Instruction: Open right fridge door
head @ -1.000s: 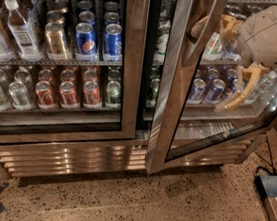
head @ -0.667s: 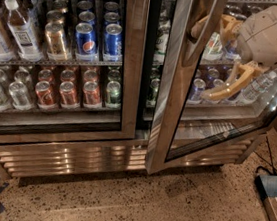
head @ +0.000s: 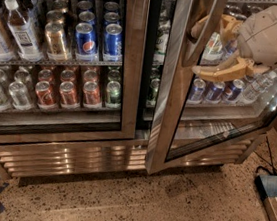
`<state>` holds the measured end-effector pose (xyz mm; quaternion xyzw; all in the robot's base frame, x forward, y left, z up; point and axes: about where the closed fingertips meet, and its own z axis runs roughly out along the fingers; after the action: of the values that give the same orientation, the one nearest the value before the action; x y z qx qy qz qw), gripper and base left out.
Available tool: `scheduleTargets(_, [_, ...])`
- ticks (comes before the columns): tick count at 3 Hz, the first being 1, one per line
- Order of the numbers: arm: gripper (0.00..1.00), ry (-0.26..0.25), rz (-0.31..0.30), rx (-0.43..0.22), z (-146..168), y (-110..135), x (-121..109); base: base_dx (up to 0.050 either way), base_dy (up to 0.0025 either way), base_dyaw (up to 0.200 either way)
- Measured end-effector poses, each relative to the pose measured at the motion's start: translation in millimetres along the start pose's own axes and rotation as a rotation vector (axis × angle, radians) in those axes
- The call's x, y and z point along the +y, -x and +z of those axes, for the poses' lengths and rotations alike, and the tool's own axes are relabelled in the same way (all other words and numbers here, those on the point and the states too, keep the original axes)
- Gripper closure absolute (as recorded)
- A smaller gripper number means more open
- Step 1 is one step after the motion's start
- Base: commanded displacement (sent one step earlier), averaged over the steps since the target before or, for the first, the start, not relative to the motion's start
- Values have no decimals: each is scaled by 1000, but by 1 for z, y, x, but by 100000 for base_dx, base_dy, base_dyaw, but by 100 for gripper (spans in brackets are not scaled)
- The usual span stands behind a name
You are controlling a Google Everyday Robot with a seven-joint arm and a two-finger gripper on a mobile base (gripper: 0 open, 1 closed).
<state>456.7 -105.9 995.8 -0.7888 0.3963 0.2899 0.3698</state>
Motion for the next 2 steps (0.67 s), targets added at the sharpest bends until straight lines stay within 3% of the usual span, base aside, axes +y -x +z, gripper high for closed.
scheduleTargets(1, [100, 0, 0, 0, 0, 0, 0, 0, 0, 0])
scheduleTargets(2, [100, 0, 0, 0, 0, 0, 0, 0, 0, 0])
